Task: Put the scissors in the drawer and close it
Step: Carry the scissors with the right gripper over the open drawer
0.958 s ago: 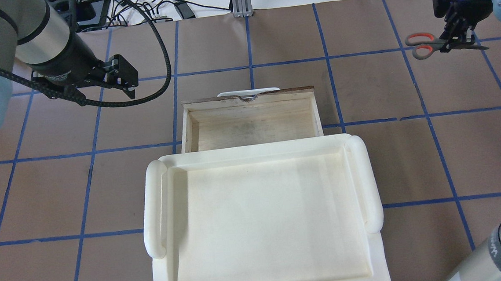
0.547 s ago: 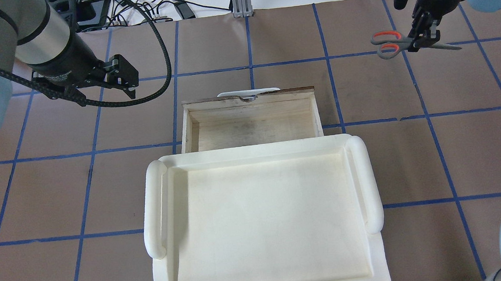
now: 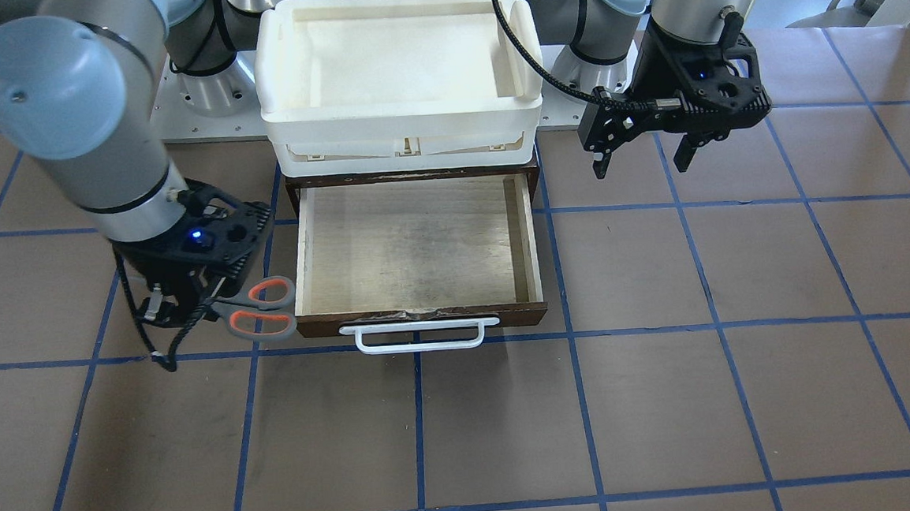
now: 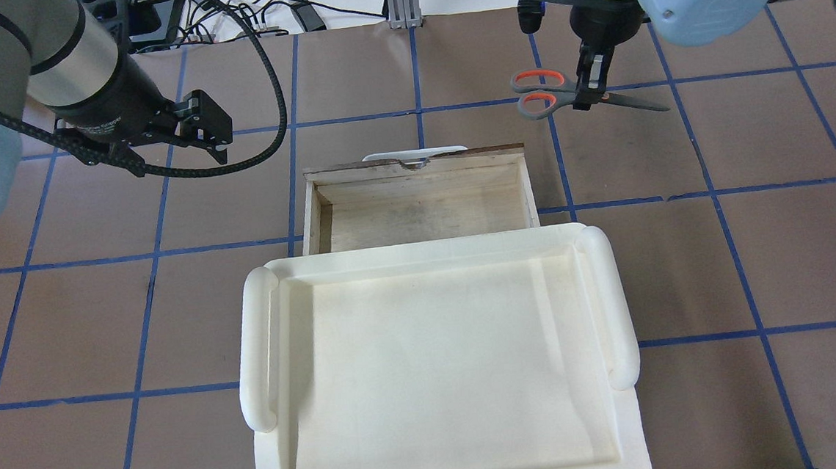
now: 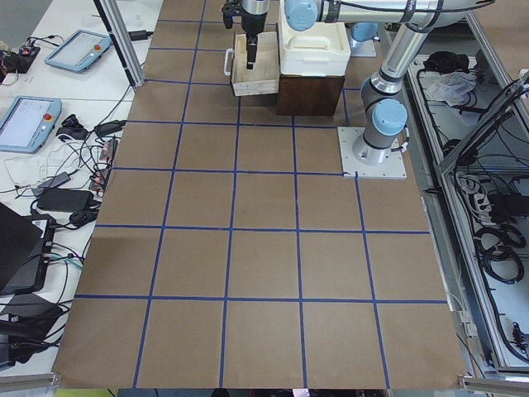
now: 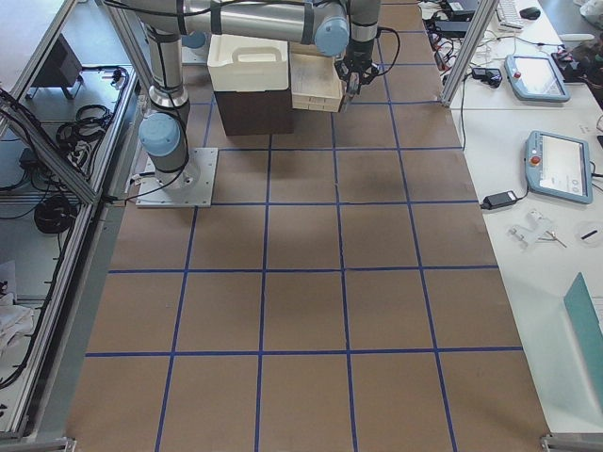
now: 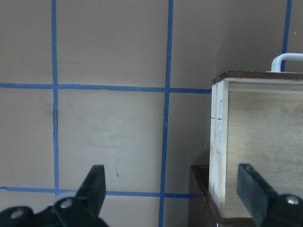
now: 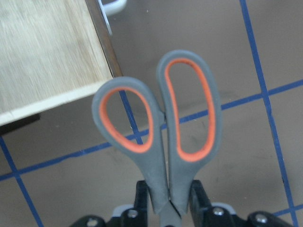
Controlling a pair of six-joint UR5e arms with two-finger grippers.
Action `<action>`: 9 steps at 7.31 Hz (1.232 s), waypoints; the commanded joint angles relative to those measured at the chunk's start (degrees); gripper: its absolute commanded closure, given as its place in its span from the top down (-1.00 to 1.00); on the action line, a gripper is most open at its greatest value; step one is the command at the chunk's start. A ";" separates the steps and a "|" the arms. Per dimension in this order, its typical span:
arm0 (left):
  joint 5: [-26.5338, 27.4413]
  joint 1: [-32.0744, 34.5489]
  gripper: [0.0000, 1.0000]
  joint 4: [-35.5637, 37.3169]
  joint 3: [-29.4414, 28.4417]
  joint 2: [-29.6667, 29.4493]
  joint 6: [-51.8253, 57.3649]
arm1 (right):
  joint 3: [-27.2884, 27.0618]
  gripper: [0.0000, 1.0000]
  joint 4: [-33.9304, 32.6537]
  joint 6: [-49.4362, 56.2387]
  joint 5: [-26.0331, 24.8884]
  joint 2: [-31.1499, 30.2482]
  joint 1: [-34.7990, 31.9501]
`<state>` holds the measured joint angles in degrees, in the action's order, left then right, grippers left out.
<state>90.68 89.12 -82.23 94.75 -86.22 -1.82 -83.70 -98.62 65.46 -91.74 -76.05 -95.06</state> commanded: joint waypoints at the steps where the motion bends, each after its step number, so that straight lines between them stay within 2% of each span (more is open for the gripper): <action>1: 0.02 0.00 1.00 -0.04 0.00 0.00 0.15 | -0.15 -1.00 -0.08 -13.89 0.86 0.20 -8.18; 3: 0.02 0.00 1.00 -0.04 0.00 0.00 0.15 | -0.59 -1.00 -0.78 -15.62 0.78 1.25 -12.06; 5: 0.02 -0.18 1.00 -0.12 0.00 0.00 0.50 | -0.68 -1.00 -5.76 -17.82 0.34 3.88 -17.68; 9: 0.02 -0.18 1.00 -0.21 0.09 0.09 0.50 | -2.17 -1.00 -7.20 -13.18 -0.02 6.44 -21.48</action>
<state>90.70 88.95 -82.43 94.82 -86.14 -1.41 -85.29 -105.23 50.44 -91.66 -70.34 -115.74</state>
